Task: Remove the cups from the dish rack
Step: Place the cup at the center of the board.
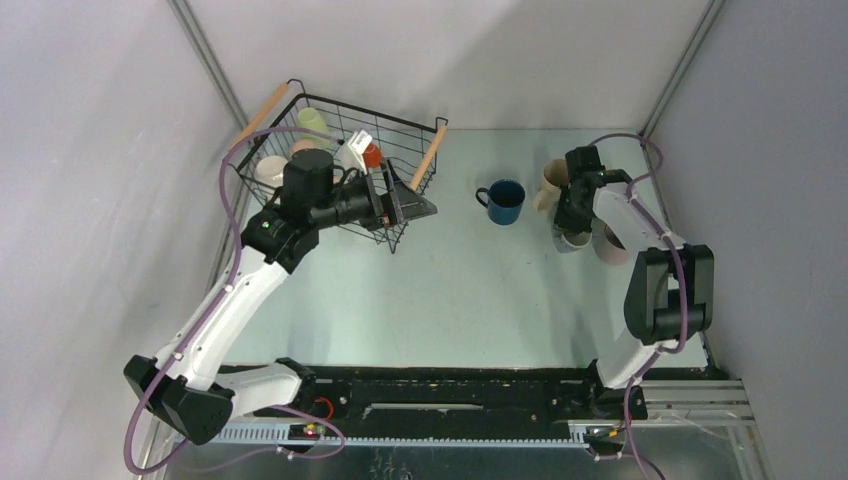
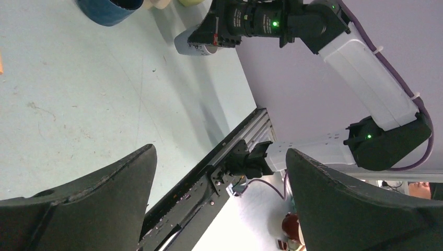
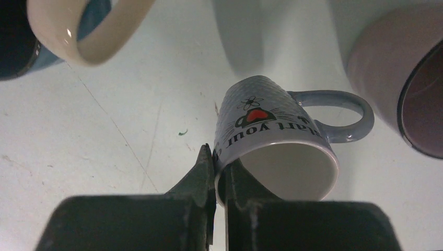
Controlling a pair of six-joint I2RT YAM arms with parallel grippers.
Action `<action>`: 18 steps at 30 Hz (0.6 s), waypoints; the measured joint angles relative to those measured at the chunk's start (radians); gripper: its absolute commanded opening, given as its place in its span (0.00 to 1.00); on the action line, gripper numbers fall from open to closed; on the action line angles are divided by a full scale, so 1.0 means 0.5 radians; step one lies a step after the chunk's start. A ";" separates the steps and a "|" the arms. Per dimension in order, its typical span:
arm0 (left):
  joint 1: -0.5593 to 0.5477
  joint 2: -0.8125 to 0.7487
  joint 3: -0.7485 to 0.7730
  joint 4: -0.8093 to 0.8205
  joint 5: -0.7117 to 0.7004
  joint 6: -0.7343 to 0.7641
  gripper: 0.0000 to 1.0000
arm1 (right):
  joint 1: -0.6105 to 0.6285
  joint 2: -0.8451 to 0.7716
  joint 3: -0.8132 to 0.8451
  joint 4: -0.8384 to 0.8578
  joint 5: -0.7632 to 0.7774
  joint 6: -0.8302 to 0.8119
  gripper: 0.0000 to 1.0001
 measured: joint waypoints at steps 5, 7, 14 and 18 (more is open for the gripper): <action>-0.003 0.000 0.000 -0.001 -0.001 0.027 1.00 | -0.005 0.146 0.168 -0.027 0.038 -0.103 0.00; -0.003 0.000 0.000 -0.001 -0.001 0.035 1.00 | -0.007 0.200 0.233 -0.050 0.057 -0.140 0.00; -0.003 0.000 0.000 -0.003 0.002 0.062 1.00 | -0.030 0.376 0.387 -0.121 0.134 -0.255 0.00; -0.003 0.000 0.000 -0.004 0.005 0.066 1.00 | -0.044 0.430 0.415 -0.166 0.155 -0.292 0.00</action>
